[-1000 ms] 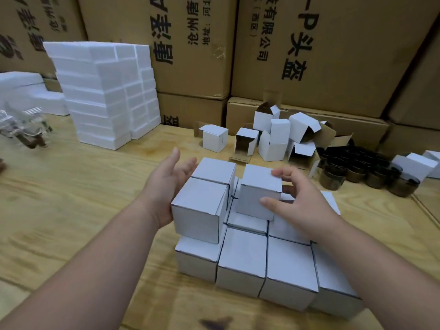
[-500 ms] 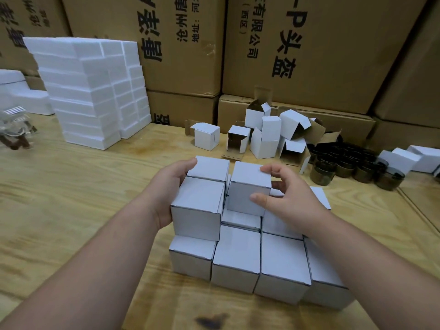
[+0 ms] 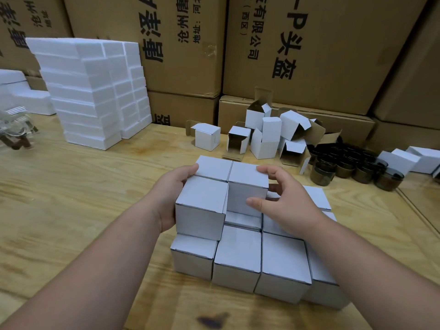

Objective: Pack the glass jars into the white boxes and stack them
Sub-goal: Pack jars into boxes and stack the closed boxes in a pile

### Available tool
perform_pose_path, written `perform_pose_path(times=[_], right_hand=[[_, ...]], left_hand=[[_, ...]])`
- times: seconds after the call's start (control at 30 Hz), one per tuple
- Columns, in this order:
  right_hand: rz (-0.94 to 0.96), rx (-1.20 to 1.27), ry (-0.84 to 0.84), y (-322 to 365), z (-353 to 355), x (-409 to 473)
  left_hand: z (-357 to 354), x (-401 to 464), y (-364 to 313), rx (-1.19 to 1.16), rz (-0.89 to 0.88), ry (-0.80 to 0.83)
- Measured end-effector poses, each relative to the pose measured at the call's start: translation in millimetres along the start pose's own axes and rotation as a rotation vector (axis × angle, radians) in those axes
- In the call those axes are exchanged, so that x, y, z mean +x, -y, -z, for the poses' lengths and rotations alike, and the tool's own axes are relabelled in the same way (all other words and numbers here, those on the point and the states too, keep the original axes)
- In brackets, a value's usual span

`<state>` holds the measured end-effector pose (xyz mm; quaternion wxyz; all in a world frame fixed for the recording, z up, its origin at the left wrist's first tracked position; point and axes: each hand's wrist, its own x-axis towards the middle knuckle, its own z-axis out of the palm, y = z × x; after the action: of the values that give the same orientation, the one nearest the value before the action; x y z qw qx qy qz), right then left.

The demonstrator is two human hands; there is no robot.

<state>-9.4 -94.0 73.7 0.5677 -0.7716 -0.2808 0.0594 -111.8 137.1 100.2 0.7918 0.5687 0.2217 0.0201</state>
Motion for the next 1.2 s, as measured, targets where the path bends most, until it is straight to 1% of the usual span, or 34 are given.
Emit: perform_pose_path(times=[0.23, 0.4, 0.5, 0.57, 0.63, 0.67, 0.73, 0.77, 0.8, 0.83, 0.87, 0.93, 1.0, 1.13, 1.2], right_hand=[[-0.001, 0.018, -0.037, 7, 0, 1], [0.007, 0.032, -0.032, 7, 2, 0], [-0.018, 0.015, -0.005, 3, 2, -4], [-0.014, -0.046, 0.028, 2, 3, -9], [0.053, -0.207, -0.001, 10, 6, -14], [0.13, -0.298, -0.038, 16, 7, -17], [0.364, -0.451, -0.104, 32, 3, -22], [0.457, -0.516, -0.099, 41, -1, -26], [0.484, -0.577, -0.051, 49, -6, -31], [0.428, -0.627, 0.033, 56, -13, -36], [0.325, -0.662, 0.125, 60, -20, -41], [0.167, -0.673, 0.254, 58, -36, -49], [0.146, -0.623, 0.256, 52, -46, -54], [0.207, -0.576, 0.187, 51, -54, -50], [0.217, -0.56, 0.158, 52, -54, -48]], left_hand=[[-5, -4, -3, -0.007, -0.033, -0.035], [-9, -7, -5, 0.007, 0.003, -0.046], [-6, -9, -5, 0.032, 0.004, -0.035], [-2, -11, -3, 0.025, -0.002, -0.014], [4, -12, -1, 0.031, -0.022, 0.064], [7, -12, 0, 0.028, -0.039, 0.1], [13, -15, 5, 0.021, -0.077, 0.115], [16, -17, 8, 0.026, -0.104, 0.122], [17, -18, 11, 0.029, -0.134, 0.138], [18, -20, 15, 0.037, -0.164, 0.151], [19, -22, 18, 0.058, -0.192, 0.149], [19, -26, 24, 0.123, -0.228, 0.103], [18, -28, 27, 0.168, -0.243, 0.084], [15, -30, 26, 0.16, -0.239, 0.049], [12, -30, 25, 0.178, -0.247, -0.006]])
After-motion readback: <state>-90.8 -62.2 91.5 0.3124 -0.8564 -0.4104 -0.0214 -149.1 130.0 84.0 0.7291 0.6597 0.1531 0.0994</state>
